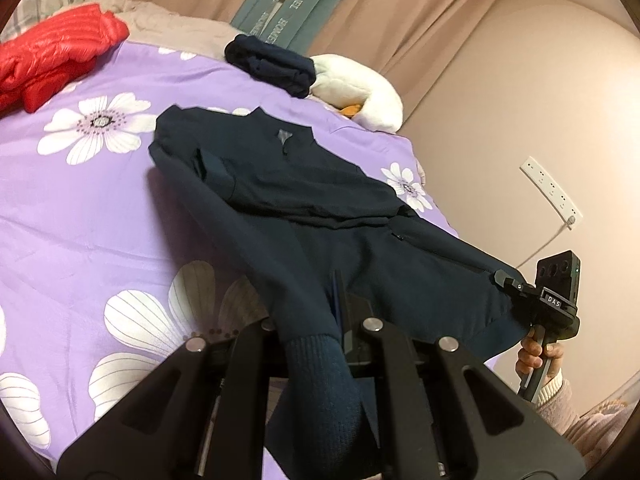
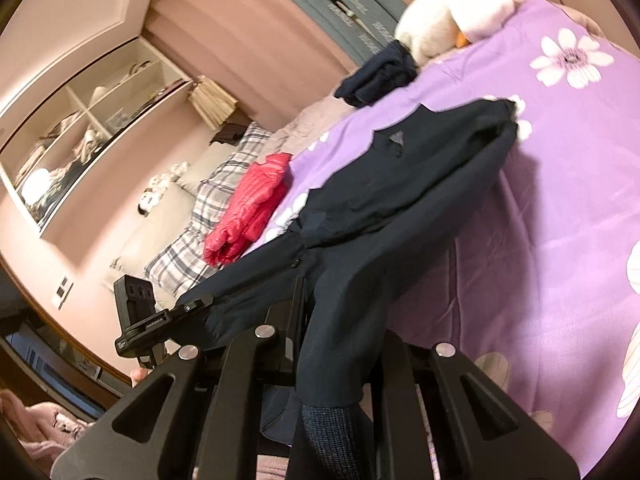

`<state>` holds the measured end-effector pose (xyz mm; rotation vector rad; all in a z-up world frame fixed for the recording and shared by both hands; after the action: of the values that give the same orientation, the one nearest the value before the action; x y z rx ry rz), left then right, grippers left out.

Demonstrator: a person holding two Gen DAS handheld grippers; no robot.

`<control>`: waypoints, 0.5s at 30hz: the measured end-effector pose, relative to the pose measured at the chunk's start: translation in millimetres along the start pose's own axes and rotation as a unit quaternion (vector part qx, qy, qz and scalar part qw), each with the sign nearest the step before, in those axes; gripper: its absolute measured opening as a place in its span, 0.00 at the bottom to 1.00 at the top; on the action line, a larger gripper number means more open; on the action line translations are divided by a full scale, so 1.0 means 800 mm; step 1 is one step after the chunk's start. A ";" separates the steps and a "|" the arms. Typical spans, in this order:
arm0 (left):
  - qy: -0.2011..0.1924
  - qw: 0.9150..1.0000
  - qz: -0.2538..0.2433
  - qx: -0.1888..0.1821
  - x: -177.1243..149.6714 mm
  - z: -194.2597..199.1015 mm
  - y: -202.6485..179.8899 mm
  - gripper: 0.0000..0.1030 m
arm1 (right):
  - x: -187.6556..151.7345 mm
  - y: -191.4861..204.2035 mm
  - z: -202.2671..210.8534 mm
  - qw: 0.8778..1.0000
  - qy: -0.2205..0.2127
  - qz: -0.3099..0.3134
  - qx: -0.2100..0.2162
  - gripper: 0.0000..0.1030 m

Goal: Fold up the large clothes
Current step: 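Lift the hem with both grippers and fold it toward the collar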

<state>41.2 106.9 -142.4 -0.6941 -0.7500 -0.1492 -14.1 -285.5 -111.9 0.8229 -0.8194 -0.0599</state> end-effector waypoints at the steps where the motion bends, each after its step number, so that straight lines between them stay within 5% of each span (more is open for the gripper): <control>1: -0.001 1.000 -0.002 -0.002 0.000 0.004 -0.003 0.09 | 0.000 0.005 0.003 1.000 0.000 0.006 0.004 0.12; 15: -0.051 0.997 -0.032 -0.041 -0.002 0.093 -0.046 0.09 | 0.009 0.062 0.062 0.995 -0.031 0.052 0.079 0.12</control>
<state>-16.5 125.0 -84.9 -0.7603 -0.8671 -0.2043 -54.7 -284.7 -54.5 0.9293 -0.9336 0.0714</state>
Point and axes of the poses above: each gripper's, at about its wrist camera, not at the fingertips, and z roughly against the way its jaws point, y to its left, x to its top, the point moved 3 cm from there along -z, roughly the way its jaws point, and after that the axes turned 1 degree about z, right-handed, at the moved point
